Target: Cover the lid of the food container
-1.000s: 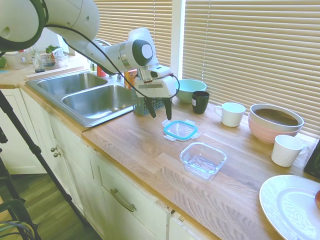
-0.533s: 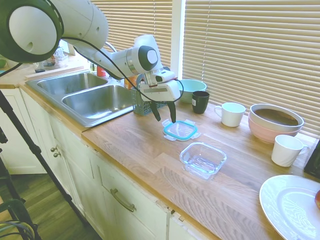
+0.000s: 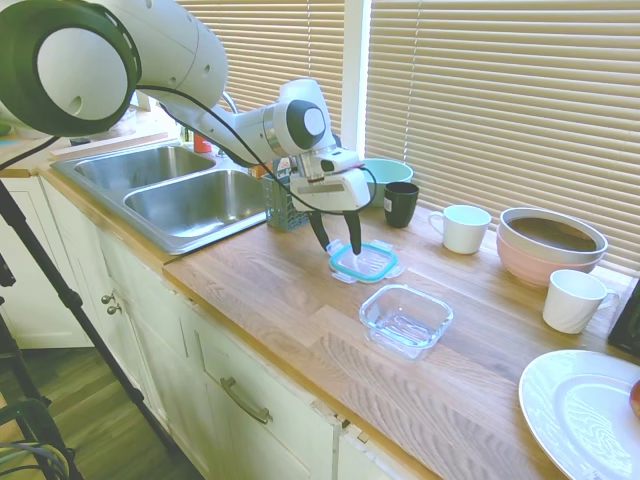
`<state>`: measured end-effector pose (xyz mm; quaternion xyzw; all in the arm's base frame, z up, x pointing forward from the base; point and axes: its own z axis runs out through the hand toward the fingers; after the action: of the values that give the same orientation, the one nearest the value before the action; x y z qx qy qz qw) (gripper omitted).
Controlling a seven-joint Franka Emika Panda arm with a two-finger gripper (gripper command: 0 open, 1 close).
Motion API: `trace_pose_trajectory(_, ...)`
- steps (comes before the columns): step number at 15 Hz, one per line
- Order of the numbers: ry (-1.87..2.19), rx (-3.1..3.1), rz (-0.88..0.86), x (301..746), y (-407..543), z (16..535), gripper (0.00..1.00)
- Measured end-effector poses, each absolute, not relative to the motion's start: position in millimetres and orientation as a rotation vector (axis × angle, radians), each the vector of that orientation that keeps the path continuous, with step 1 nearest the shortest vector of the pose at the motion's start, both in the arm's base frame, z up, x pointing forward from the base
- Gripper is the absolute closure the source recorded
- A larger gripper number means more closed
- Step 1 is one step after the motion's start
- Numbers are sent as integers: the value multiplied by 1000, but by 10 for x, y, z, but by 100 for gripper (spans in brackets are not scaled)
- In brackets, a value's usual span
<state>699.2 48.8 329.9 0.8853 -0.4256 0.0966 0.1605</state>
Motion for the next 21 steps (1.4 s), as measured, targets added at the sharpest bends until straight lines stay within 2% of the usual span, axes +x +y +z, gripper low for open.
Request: trace_pose_trajectory(21, -934, 2535, 271, 7040, 444, 3095, 100)
